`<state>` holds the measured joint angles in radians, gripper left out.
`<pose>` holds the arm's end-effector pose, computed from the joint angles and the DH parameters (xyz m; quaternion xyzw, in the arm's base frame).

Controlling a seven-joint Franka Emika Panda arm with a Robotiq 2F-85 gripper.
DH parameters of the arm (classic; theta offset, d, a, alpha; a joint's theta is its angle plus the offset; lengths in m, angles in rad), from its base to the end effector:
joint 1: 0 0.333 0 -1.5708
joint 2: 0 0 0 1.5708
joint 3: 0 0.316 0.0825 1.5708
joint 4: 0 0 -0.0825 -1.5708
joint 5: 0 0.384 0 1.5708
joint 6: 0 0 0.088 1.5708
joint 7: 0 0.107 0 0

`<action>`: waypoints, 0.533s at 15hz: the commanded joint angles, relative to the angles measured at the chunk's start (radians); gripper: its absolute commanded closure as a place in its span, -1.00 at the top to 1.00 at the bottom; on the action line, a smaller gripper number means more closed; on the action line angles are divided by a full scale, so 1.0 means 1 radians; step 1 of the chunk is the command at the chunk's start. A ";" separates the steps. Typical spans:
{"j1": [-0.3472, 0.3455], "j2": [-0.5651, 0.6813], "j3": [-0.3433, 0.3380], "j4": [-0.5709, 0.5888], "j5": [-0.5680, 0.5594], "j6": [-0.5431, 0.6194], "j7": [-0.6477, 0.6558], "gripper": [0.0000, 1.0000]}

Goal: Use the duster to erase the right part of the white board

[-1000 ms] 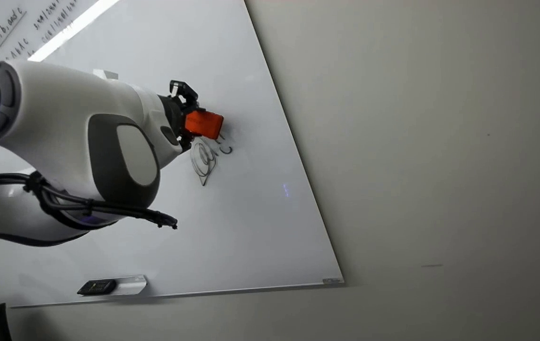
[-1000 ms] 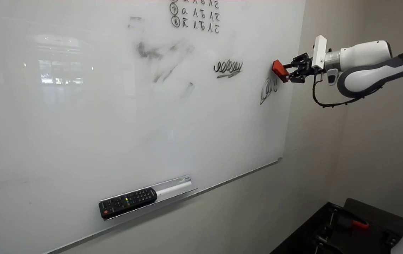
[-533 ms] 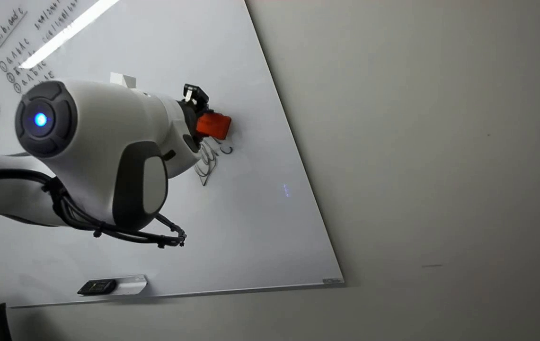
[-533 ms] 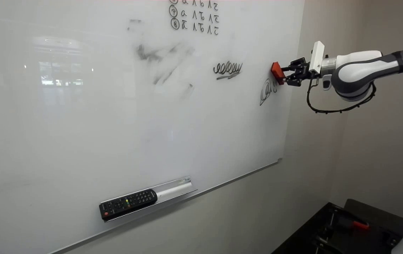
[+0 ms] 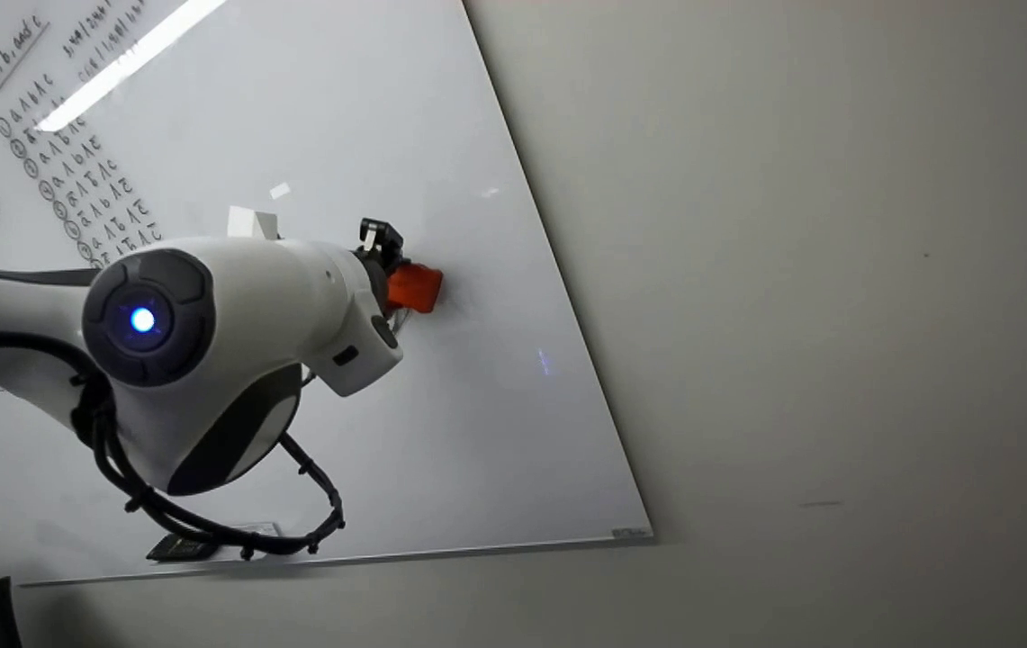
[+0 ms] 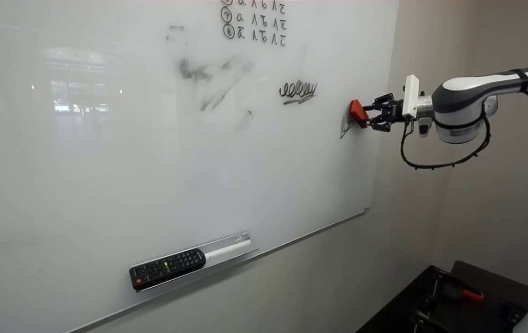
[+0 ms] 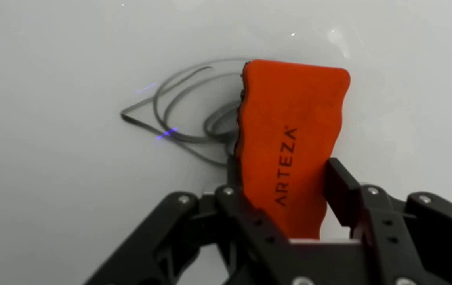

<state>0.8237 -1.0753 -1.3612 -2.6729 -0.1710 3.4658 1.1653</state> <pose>0.3705 -0.2646 0.4343 -0.4048 0.6445 -0.3103 0.5697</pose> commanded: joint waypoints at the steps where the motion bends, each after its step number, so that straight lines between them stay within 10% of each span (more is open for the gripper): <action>1: 0.071 0.009 -0.032 -0.043 0.159 -0.005 -0.181 -0.43; 8: 0.102 -0.076 0.017 -0.077 0.320 -0.004 -0.390 -0.43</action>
<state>0.9141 -1.0853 -1.3982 -2.7356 0.0927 3.4644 0.8421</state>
